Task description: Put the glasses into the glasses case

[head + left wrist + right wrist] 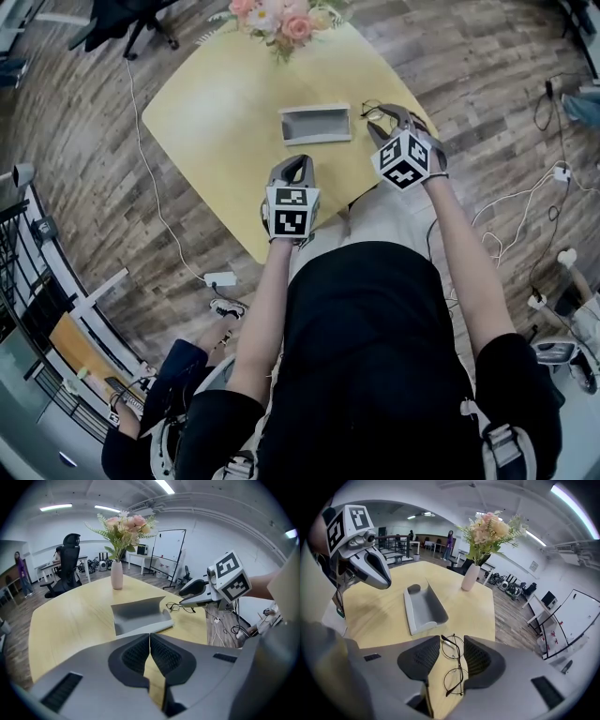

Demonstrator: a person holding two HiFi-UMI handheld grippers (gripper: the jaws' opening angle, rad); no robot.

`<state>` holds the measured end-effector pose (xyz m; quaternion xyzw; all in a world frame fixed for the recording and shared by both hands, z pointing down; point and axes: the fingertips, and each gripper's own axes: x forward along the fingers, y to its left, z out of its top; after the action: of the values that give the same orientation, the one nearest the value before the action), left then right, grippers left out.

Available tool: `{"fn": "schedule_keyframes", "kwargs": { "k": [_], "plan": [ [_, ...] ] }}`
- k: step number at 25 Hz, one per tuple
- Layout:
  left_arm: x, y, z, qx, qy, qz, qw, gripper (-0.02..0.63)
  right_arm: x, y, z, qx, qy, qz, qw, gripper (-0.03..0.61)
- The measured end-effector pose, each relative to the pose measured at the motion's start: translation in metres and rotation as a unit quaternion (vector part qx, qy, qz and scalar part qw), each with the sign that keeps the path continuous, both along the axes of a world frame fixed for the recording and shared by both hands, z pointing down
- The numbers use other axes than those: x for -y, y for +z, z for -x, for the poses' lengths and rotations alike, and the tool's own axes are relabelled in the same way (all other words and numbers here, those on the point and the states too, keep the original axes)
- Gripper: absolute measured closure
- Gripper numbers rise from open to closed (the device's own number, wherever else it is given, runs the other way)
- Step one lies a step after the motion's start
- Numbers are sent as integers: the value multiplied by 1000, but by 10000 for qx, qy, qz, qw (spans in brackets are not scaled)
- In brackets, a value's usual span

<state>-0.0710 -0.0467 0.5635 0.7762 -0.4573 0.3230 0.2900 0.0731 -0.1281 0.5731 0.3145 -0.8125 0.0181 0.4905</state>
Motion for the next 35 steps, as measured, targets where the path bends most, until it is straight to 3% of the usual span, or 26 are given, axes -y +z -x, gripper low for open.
{"fn": "schedule_keyframes", "kwargs": {
  "k": [15, 23, 31, 35],
  "plan": [
    [-12, 5, 0, 117, 136, 158, 9997, 589, 6, 43, -38, -66, 509, 382, 9980, 394],
    [-18, 10, 8, 175, 134, 206, 9995, 589, 6, 51, -38, 287, 770, 656, 9945, 402],
    [-14, 6, 6, 234, 155, 131, 9995, 589, -2, 53, -29, -182, 336, 515, 9979, 489],
    [-14, 5, 6, 205, 109, 122, 9997, 590, -4, 54, -28, -147, 403, 544, 9976, 495]
  ]
}}
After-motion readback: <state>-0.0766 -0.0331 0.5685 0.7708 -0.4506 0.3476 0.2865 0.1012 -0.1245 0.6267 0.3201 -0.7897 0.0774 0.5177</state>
